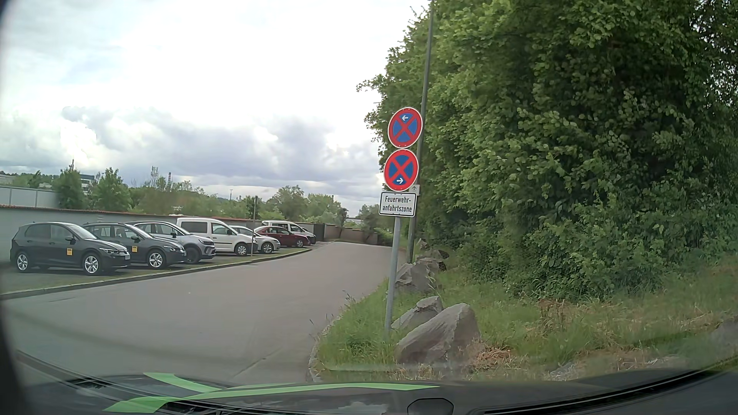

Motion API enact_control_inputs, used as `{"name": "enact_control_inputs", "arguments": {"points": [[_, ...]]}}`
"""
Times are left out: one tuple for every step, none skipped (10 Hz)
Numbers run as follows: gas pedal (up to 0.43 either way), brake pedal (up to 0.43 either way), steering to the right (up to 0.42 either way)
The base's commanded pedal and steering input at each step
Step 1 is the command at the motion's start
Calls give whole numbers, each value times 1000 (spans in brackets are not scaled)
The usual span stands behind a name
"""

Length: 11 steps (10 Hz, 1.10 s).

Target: Follow the waypoints while adhering to traffic rules and regulations

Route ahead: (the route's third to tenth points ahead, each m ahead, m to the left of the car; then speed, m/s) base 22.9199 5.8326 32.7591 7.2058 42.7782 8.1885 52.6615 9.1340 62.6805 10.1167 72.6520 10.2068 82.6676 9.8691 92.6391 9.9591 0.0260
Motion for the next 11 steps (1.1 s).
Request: {"name": "enact_control_inputs", "arguments": {"points": [[0,67,-907],[0,67,-892],[0,79,-876],[0,165,-866],[0,183,-872],[0,183,-890],[0,183,-906],[0,189,-925],[0,183,-931],[0,189,-929],[0,183,-926]]}}
